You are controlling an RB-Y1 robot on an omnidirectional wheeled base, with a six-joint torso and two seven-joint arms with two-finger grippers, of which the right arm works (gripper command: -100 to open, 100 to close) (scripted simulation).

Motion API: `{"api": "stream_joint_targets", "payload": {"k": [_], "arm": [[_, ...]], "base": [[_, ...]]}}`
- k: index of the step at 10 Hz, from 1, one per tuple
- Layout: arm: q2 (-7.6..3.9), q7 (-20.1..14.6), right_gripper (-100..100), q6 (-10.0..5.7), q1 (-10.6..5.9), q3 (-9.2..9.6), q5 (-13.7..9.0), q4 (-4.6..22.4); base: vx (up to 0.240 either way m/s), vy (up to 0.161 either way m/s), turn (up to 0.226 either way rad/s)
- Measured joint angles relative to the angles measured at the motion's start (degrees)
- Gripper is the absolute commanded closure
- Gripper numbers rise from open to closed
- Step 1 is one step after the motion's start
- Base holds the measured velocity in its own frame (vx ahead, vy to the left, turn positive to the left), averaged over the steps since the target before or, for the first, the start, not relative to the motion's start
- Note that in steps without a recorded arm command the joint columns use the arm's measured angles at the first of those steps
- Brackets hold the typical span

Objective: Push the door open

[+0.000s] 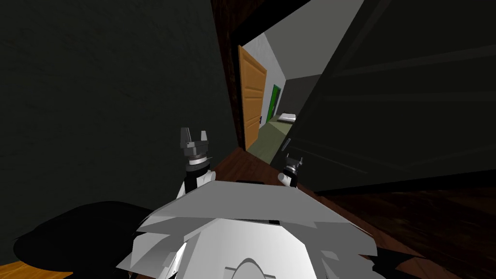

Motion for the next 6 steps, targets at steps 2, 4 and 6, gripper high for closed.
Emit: {"api": "stream_joint_targets", "payload": {"k": [2,4,6], "arm": [[0.32,-1.07,-100,-0.72,-0.79,-0.50,-1.13,2.01],[0.30,-2.44,-100,-1.72,-1.90,-1.07,-2.32,4.82],[0.76,-3.94,-100,-2.69,-2.33,-1.56,-3.66,7.00]], "base": [[0.028,-0.060,0.081],[0.029,-0.075,0.210],[0.029,-0.085,0.191]]}}
